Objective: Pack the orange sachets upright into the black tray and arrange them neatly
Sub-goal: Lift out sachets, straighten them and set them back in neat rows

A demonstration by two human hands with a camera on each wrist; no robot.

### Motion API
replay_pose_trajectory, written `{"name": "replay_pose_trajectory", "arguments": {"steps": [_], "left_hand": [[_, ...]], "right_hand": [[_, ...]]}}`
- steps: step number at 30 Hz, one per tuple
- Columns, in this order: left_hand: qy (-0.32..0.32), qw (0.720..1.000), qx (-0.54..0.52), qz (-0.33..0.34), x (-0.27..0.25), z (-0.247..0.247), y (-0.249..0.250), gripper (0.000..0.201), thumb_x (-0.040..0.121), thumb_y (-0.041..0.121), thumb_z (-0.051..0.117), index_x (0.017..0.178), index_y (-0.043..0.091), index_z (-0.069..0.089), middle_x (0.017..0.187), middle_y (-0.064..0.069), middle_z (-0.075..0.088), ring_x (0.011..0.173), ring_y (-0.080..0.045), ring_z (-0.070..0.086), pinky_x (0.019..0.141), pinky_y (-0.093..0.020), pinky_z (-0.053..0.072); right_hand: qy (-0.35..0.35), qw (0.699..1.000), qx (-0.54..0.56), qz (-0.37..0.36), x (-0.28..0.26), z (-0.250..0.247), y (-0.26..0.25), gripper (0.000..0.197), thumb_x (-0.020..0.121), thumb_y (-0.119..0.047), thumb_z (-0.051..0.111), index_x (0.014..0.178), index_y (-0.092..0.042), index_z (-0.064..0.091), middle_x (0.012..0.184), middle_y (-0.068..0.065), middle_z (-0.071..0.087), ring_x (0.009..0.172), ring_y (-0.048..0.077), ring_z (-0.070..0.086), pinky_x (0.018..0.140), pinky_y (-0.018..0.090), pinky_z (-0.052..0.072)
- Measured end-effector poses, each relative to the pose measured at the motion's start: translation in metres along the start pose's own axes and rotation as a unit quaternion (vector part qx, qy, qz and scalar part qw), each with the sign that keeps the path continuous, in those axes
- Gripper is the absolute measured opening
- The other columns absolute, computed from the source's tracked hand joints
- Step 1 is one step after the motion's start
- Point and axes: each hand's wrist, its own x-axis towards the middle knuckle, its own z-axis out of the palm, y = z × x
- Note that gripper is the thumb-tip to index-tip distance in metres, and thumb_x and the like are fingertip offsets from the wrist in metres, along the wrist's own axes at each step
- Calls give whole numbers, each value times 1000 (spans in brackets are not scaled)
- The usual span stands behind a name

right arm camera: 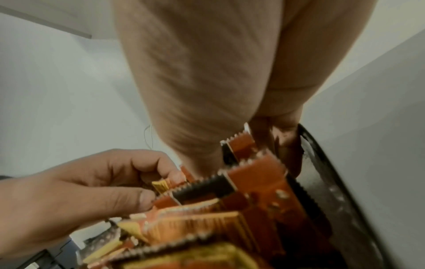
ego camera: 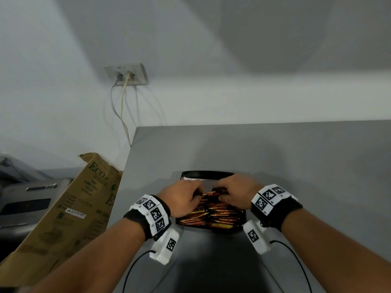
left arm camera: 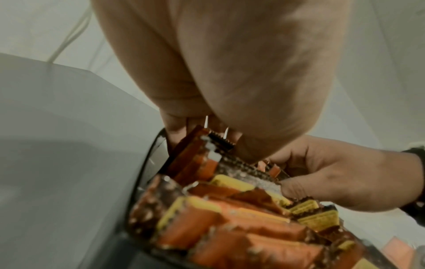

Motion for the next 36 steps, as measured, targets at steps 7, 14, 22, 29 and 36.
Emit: {"name": "replay_pose_trajectory", "arguments": {"steps": [7, 14, 22, 29, 36], "left_hand": [[19, 1000, -5, 3, -2, 2, -1, 15, 99, 30, 46, 110, 26, 55, 95, 4, 66, 81, -15, 62, 74, -38, 55], [18, 1000, 3, 5, -3, 3, -2, 14, 95, 29, 49, 106, 22, 55, 101, 2, 62, 90, -17, 59, 82, -40, 53], [131, 989, -61, -20, -4, -7, 2, 11, 99, 17, 52, 104, 24, 59, 91, 6, 65, 74, -8, 61, 67, -33, 54], [356, 900, -238, -79, 1, -37, 22, 12, 90, 19, 73, 82, 18, 63, 68, 1, 57, 53, -1, 46, 50, -16, 42], [286, 718, -634, -24, 3, -45, 86, 24, 94, 19, 51, 103, 7, 70, 100, -19, 72, 89, -31, 66, 77, -43, 55]], "right_hand": [[20, 1000, -18, -7, 3, 4, -6, 25, 97, -31, 55, 120, -30, 66, 113, 0, 67, 100, 22, 64, 86, 36, 52], [71, 996, 50, -3, -15, -11, 10, 19, 100, -28, 52, 108, -30, 68, 93, -10, 66, 77, 10, 61, 67, 23, 46], [148, 979, 140, 11, -36, -6, 19, 19, 99, -25, 57, 113, -29, 69, 93, -10, 69, 76, 5, 61, 63, 14, 40], [225, 938, 264, -14, -50, -26, 4, 9, 98, -23, 59, 99, -19, 66, 87, 0, 71, 78, 15, 65, 70, 34, 52], [158, 902, 397, -52, -64, -38, -21, 20, 97, -17, 62, 116, -19, 55, 103, 2, 73, 87, 20, 73, 75, 39, 62]]}}
